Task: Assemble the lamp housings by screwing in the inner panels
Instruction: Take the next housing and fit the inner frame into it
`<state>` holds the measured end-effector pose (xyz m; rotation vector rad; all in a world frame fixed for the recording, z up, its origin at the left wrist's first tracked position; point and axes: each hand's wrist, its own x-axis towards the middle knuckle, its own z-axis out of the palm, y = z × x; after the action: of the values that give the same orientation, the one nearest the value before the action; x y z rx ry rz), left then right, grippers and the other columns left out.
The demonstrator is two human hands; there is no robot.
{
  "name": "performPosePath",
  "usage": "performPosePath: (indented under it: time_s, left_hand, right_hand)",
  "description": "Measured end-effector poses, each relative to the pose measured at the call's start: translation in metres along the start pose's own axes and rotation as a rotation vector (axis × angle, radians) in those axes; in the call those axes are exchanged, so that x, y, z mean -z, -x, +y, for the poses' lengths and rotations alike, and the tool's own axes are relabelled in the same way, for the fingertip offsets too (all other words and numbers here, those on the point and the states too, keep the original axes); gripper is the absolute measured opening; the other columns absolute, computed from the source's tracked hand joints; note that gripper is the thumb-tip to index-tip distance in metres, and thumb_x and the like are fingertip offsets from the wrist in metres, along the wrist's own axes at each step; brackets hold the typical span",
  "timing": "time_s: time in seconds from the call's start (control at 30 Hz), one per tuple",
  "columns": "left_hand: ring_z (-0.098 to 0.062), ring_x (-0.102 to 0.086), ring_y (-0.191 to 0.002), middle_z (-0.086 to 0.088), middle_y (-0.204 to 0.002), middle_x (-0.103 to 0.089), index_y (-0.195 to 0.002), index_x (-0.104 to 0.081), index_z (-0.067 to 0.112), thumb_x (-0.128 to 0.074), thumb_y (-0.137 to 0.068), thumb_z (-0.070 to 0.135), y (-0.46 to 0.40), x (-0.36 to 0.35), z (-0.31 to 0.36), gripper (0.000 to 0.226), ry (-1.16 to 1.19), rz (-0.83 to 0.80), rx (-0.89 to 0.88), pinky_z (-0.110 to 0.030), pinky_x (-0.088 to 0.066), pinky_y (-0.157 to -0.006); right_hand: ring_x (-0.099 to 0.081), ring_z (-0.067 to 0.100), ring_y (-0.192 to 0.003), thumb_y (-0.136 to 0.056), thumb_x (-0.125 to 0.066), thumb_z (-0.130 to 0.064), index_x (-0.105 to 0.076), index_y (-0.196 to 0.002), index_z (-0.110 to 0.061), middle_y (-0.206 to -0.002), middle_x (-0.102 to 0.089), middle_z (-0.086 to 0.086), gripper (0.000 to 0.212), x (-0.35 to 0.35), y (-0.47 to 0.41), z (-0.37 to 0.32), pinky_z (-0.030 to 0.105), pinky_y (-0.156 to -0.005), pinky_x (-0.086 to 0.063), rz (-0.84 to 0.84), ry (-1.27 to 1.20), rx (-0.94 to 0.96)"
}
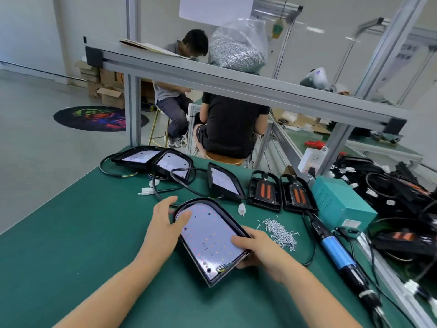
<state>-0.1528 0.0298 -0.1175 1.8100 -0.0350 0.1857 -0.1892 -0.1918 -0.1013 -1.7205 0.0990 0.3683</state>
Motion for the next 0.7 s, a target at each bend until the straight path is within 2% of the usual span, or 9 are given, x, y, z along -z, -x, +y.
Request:
performPosePath:
  time_s: [0.1, 0.2, 0.3, 0.4, 0.5, 0.57, 0.63, 0.67, 0.7]
  left_hand:
    - [-0.014, -0.044, -0.122, 0.005, -0.138, -0.044, -0.143, -0.035, 0.02, -0.063, -0.091, 0.028, -0.012, -0.012, -0.003, 0.059, 0.138, -0.159, 0.206, -0.029, -0.033, -0.097]
    - [-0.019, -0.049, -0.12, -0.002, -0.133, -0.051, -0.137, -0.045, 0.012, -0.067, -0.085, 0.005, -0.022, -0.02, -0.007, 0.057, 0.062, -0.172, 0.233, -0.03, -0.037, -0.098]
    - [-0.023, -0.063, -0.098, -0.006, -0.112, -0.068, -0.117, -0.065, 0.009, -0.065, -0.079, -0.008, -0.028, -0.024, -0.006, 0.041, -0.026, -0.175, 0.208, -0.036, -0.049, -0.091]
    - [-0.021, -0.064, -0.082, -0.001, -0.091, -0.071, -0.111, -0.069, 0.007, -0.065, -0.077, -0.01, -0.033, -0.027, -0.004, 0.039, -0.042, -0.175, 0.168, -0.035, -0.051, -0.084]
    - [-0.021, -0.061, -0.091, -0.004, -0.109, -0.067, -0.122, -0.063, 0.011, -0.064, -0.082, 0.0, -0.032, -0.034, -0.006, 0.041, -0.137, -0.132, 0.113, -0.031, -0.045, -0.079]
    - [-0.019, -0.058, -0.096, -0.002, -0.114, -0.064, -0.124, -0.061, 0.015, -0.062, -0.085, 0.005, -0.025, -0.038, -0.011, 0.041, -0.164, -0.075, 0.06, -0.03, -0.044, -0.08]
    - [-0.019, -0.059, -0.098, 0.001, -0.111, -0.065, -0.122, -0.062, 0.016, -0.061, -0.085, 0.005, -0.02, -0.04, -0.015, 0.039, -0.129, -0.032, 0.023, -0.032, -0.046, -0.084]
    - [-0.018, -0.058, -0.099, 0.002, -0.111, -0.065, -0.122, -0.063, 0.015, -0.062, -0.085, 0.004, -0.019, -0.04, -0.016, 0.038, -0.112, -0.013, 0.016, -0.032, -0.045, -0.085]
    - [-0.016, -0.058, -0.098, 0.003, -0.111, -0.064, -0.121, -0.062, 0.014, -0.063, -0.084, 0.004, -0.018, -0.04, -0.016, 0.038, -0.1, 0.004, 0.016, -0.03, -0.044, -0.084]
  right_hand:
    - [-0.061, 0.015, -0.063, -0.091, -0.063, -0.016, -0.069, -0.109, -0.011, -0.08, -0.069, 0.004, 0.02, 0.007, 0.001, 0.006, 0.027, -0.056, -0.054, 0.007, 0.021, -0.022]
    - [-0.06, 0.014, -0.06, -0.09, -0.065, -0.018, -0.072, -0.097, -0.014, -0.073, -0.068, 0.001, 0.011, 0.01, 0.001, 0.009, 0.026, -0.054, -0.052, 0.06, 0.061, 0.001]
    - [-0.055, 0.015, -0.06, -0.086, -0.068, -0.024, -0.069, -0.082, -0.016, -0.066, -0.06, -0.001, 0.009, 0.01, 0.003, 0.011, 0.026, -0.057, -0.047, 0.148, 0.173, 0.049]
    - [-0.043, 0.013, -0.058, -0.083, -0.069, -0.032, -0.058, -0.069, -0.016, -0.062, -0.049, -0.005, 0.024, 0.013, 0.003, 0.011, 0.027, -0.059, -0.033, 0.251, 0.409, 0.108]
    - [-0.043, 0.005, -0.059, -0.091, -0.063, -0.037, -0.062, -0.07, -0.024, -0.063, -0.051, -0.013, 0.025, 0.014, 0.003, 0.008, 0.023, -0.06, -0.034, 0.272, 0.452, 0.157]
    - [-0.042, -0.002, -0.058, -0.095, -0.056, -0.039, -0.057, -0.061, -0.039, -0.059, -0.049, -0.019, 0.034, 0.018, 0.001, 0.003, 0.018, -0.06, -0.032, 0.324, 0.436, 0.188]
    - [-0.054, 0.0, -0.077, -0.096, -0.056, -0.036, -0.066, -0.083, -0.044, -0.08, -0.06, -0.022, 0.018, 0.03, -0.005, -0.003, 0.018, -0.072, -0.039, 0.417, 0.451, 0.206]
    - [-0.058, 0.006, -0.091, -0.095, -0.058, -0.033, -0.069, -0.105, -0.033, -0.098, -0.065, -0.014, 0.015, 0.038, -0.01, -0.005, 0.021, -0.081, -0.042, 0.467, 0.51, 0.189]
    - [-0.059, 0.012, -0.1, -0.095, -0.058, -0.032, -0.066, -0.119, -0.023, -0.112, -0.064, -0.006, 0.026, 0.046, -0.016, -0.008, 0.026, -0.089, -0.043, 0.515, 0.61, 0.155]
